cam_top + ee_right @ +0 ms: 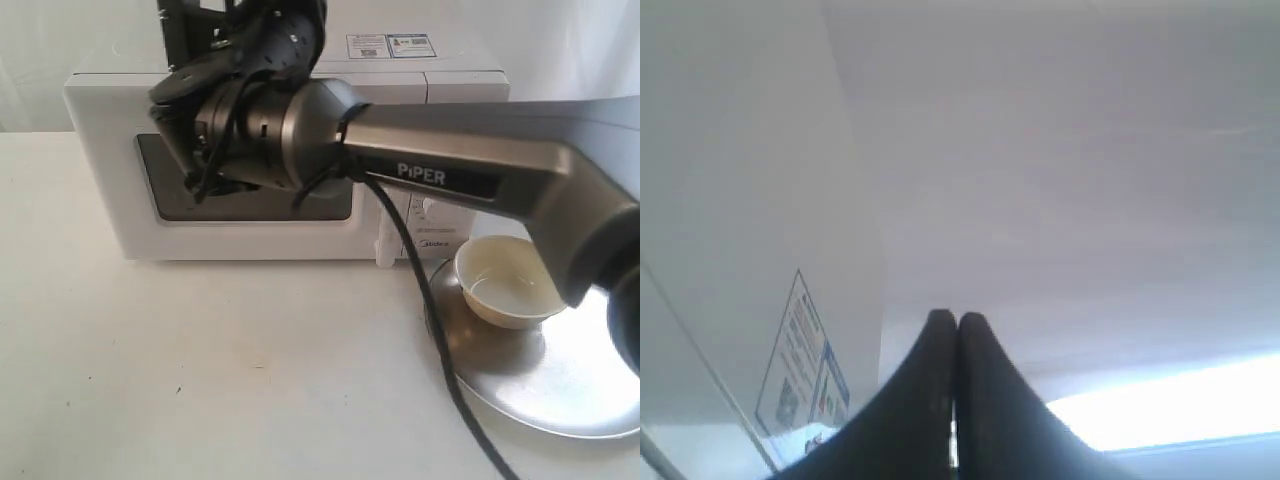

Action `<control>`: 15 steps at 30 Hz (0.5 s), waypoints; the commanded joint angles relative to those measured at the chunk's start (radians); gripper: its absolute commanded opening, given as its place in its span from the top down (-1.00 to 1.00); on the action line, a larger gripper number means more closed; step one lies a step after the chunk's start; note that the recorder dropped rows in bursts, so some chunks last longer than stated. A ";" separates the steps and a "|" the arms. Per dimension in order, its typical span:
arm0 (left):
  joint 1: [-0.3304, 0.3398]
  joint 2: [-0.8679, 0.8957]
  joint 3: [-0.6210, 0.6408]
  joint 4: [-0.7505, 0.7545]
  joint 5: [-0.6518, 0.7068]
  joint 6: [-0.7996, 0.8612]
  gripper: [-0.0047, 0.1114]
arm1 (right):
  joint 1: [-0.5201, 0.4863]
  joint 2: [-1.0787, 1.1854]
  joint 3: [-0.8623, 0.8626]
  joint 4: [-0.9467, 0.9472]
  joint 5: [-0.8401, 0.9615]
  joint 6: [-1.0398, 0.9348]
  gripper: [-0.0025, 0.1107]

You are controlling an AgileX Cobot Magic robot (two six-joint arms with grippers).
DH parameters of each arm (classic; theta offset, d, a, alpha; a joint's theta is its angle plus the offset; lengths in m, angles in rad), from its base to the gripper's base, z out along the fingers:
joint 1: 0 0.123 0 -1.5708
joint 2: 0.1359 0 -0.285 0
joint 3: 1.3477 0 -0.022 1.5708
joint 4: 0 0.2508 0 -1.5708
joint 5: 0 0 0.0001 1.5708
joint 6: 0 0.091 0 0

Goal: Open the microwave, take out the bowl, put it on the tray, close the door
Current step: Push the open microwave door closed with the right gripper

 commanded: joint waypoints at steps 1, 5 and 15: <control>-0.004 -0.002 -0.002 -0.007 0.000 -0.003 0.92 | -0.065 -0.006 0.026 -0.002 0.018 0.062 0.96; -0.004 -0.002 -0.002 -0.007 0.000 -0.003 0.92 | -0.088 -0.008 0.054 -0.006 0.023 0.073 0.96; -0.004 -0.002 -0.002 -0.007 0.000 -0.003 0.92 | -0.040 -0.276 0.321 -0.024 -0.115 0.486 0.96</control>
